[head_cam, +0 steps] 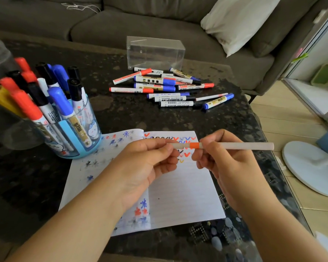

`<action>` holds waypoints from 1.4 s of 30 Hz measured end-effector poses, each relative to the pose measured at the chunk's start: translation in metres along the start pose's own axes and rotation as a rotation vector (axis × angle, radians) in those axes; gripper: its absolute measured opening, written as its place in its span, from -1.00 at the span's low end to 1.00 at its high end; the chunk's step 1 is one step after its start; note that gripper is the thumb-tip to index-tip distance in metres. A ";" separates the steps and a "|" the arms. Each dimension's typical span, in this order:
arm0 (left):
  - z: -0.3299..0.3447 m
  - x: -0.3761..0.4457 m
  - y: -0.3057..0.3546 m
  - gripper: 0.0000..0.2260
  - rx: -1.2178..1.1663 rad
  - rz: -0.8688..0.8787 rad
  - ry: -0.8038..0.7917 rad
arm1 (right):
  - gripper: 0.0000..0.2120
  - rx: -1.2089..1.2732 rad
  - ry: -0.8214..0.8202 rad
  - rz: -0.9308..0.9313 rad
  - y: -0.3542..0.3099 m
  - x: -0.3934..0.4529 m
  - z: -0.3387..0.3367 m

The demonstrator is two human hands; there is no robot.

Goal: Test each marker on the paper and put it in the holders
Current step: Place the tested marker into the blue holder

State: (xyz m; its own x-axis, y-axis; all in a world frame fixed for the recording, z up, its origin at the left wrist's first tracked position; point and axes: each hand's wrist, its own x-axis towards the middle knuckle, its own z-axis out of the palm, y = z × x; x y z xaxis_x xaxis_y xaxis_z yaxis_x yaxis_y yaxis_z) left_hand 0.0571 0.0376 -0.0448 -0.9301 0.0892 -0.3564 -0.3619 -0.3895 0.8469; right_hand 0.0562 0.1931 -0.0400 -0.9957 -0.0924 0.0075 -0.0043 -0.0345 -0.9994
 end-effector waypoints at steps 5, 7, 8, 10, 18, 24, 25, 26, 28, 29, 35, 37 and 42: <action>-0.004 -0.001 -0.004 -0.86 0.262 0.093 -0.033 | -0.83 -0.002 0.005 0.017 0.000 0.000 -0.002; -0.004 -0.001 -0.005 -0.87 0.416 0.171 -0.020 | -0.80 0.015 0.029 0.028 -0.002 0.001 -0.002; -0.004 -0.002 -0.005 -0.87 0.481 0.211 -0.009 | -0.80 0.024 0.031 0.033 -0.003 0.001 -0.001; -0.003 -0.004 -0.005 -0.88 0.564 0.283 0.015 | -0.84 0.068 0.020 0.047 -0.001 0.000 0.001; -0.004 -0.010 -0.008 -0.85 0.582 0.368 0.110 | -0.85 0.212 0.005 0.130 0.005 -0.001 0.016; -0.004 -0.013 -0.001 -0.88 0.600 0.419 0.245 | -0.70 0.228 0.009 0.347 -0.003 0.000 0.025; -0.007 -0.013 0.002 -0.88 0.580 0.431 0.278 | -0.67 0.069 0.022 0.348 -0.005 0.000 0.025; -0.011 -0.013 0.007 -0.89 0.569 0.441 0.302 | -0.68 -0.150 0.051 0.286 -0.004 -0.002 0.023; -0.019 -0.012 0.016 -0.90 0.629 0.471 0.327 | -0.84 -0.565 0.162 -0.024 -0.003 -0.005 0.023; -0.023 -0.012 0.019 -0.90 0.679 0.485 0.329 | -0.95 -0.694 0.181 -0.203 -0.005 -0.005 0.026; -0.047 -0.021 0.030 -0.88 0.792 0.544 0.331 | -0.75 -1.093 -0.060 -0.521 -0.006 0.021 0.059; -0.057 -0.026 0.035 -0.86 0.750 0.578 0.357 | -0.81 -1.099 -0.092 -0.594 -0.009 0.030 0.071; -0.086 -0.040 0.039 -0.85 0.694 0.636 0.607 | -0.94 -0.773 0.045 -0.597 -0.040 0.029 0.102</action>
State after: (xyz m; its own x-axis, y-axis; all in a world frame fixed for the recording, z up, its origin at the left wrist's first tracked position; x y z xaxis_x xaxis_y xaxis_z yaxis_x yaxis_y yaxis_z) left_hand 0.0858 -0.0594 -0.0316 -0.8417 -0.4801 0.2470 0.0354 0.4074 0.9126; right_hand 0.0374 0.0906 0.0035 -0.8127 -0.2332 0.5340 -0.5524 0.5998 -0.5789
